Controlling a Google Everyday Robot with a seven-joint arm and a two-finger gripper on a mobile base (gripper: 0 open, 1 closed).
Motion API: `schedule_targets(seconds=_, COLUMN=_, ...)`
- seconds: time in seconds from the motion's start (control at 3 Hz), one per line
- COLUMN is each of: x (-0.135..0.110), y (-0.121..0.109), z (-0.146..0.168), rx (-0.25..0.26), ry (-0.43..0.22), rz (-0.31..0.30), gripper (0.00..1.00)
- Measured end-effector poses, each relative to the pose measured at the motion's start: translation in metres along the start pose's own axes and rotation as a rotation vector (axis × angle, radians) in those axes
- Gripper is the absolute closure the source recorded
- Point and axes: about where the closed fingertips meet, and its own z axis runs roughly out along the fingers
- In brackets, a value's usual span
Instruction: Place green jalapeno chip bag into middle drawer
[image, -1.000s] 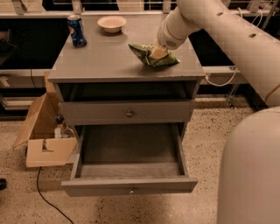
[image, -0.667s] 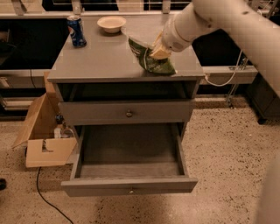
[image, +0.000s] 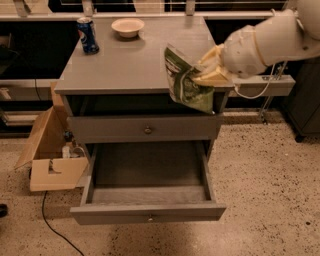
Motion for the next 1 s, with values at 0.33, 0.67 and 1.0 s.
schedule_targets(seconds=0.33, x=0.026, y=0.0428, z=0.004, rx=-0.078, ry=0.025, rz=0.112, gripper=1.0)
schedule_targets(seconds=0.67, x=0.0308, y=0.0526, z=0.0106, rx=-0.103, ry=0.034, rz=0.138, gripper=1.0)
schedule_targets(seconds=1.0, x=0.0308, y=0.0526, z=0.0106, rx=-0.103, ry=0.034, rz=0.138, gripper=1.0)
